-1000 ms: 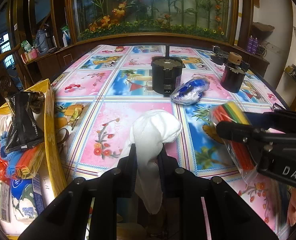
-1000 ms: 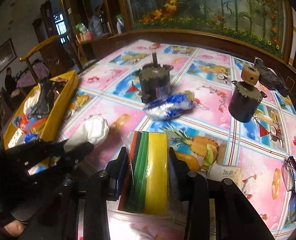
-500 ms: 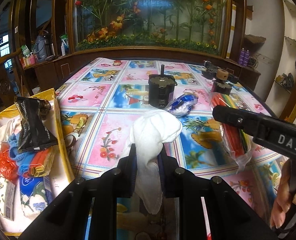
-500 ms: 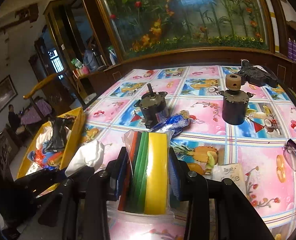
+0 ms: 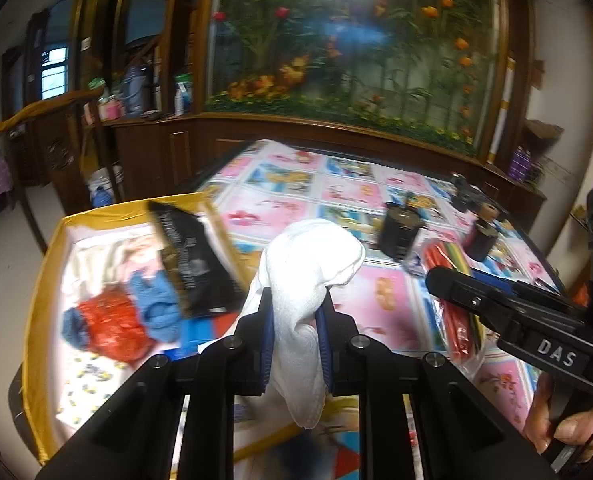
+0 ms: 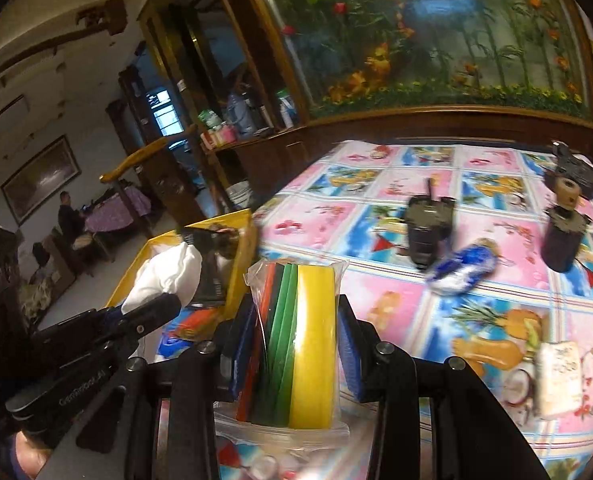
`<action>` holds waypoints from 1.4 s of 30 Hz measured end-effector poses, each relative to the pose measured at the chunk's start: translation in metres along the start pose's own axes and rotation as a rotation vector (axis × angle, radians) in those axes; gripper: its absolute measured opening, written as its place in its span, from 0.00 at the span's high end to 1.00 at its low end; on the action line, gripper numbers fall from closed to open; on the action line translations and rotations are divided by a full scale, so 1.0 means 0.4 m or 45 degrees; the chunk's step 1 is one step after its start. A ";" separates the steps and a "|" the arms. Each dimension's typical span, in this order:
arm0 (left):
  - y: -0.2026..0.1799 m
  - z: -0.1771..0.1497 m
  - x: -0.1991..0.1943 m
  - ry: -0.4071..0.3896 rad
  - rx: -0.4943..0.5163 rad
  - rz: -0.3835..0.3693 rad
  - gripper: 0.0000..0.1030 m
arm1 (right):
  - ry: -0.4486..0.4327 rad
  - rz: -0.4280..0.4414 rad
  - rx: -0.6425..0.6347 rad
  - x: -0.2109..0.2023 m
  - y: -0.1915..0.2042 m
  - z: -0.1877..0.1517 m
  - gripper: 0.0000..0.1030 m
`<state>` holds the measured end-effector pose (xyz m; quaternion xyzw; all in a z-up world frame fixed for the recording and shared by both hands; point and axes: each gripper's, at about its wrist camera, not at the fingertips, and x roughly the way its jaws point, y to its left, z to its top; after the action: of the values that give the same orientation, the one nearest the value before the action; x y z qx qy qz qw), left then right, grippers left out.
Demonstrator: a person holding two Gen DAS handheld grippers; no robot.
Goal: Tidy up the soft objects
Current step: 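Carry the sponge pack and white cloth over the tray with both tools, then lower the sponge pack and white cloth into the tray and open both tools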
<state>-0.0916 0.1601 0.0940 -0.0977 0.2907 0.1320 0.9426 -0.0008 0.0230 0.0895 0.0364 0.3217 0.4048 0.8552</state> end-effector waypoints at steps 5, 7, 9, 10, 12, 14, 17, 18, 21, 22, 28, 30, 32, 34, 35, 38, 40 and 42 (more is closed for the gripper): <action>0.132 0.007 -0.012 -0.001 -0.106 0.107 0.82 | 0.031 0.062 -0.092 0.061 0.124 0.016 0.60; 0.182 0.007 -0.011 0.006 -0.143 0.148 0.82 | 0.051 0.078 -0.122 0.091 0.170 0.019 0.60; 0.228 0.006 -0.008 0.019 -0.182 0.182 0.82 | 0.067 0.089 -0.150 0.118 0.215 0.018 0.60; 0.249 0.004 -0.006 0.025 -0.200 0.197 0.82 | 0.081 0.092 -0.162 0.134 0.236 0.018 0.60; 0.287 -0.001 -0.003 0.039 -0.231 0.220 0.82 | 0.102 0.114 -0.168 0.163 0.268 0.017 0.60; 0.315 -0.006 0.003 0.058 -0.256 0.229 0.82 | 0.126 0.120 -0.174 0.192 0.293 0.018 0.60; 0.335 -0.018 0.011 0.079 -0.264 0.247 0.82 | 0.147 0.126 -0.177 0.232 0.319 0.017 0.60; 0.341 -0.021 0.016 0.090 -0.266 0.248 0.82 | 0.158 0.122 -0.181 0.246 0.330 0.016 0.60; 0.357 -0.031 0.030 0.120 -0.280 0.255 0.82 | 0.184 0.113 -0.192 0.278 0.346 0.008 0.59; 0.361 -0.035 0.033 0.126 -0.282 0.255 0.82 | 0.193 0.105 -0.192 0.289 0.349 0.004 0.59; 0.362 -0.044 0.051 0.146 -0.277 0.262 0.82 | 0.244 0.103 -0.173 0.329 0.335 -0.015 0.59; 0.360 -0.045 0.051 0.144 -0.273 0.268 0.82 | 0.256 0.104 -0.167 0.338 0.325 -0.019 0.59; 0.359 -0.041 0.054 0.146 -0.274 0.270 0.82 | 0.262 0.109 -0.173 0.342 0.322 -0.023 0.59; 0.358 -0.041 0.051 0.145 -0.274 0.271 0.82 | 0.262 0.112 -0.182 0.346 0.323 -0.026 0.58; 0.358 -0.041 0.051 0.146 -0.274 0.273 0.82 | 0.263 0.114 -0.184 0.347 0.323 -0.028 0.58; 0.358 -0.042 0.052 0.148 -0.275 0.274 0.81 | 0.260 0.122 -0.189 0.346 0.326 -0.031 0.57; 0.358 -0.042 0.052 0.149 -0.278 0.272 0.80 | 0.261 0.128 -0.208 0.344 0.330 -0.034 0.57; 0.360 -0.041 0.054 0.151 -0.281 0.269 0.78 | 0.263 0.131 -0.223 0.342 0.336 -0.038 0.54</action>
<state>-0.1271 0.2963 0.0527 -0.1770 0.3383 0.2555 0.8882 -0.0358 0.2080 0.0494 -0.0640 0.3692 0.4763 0.7954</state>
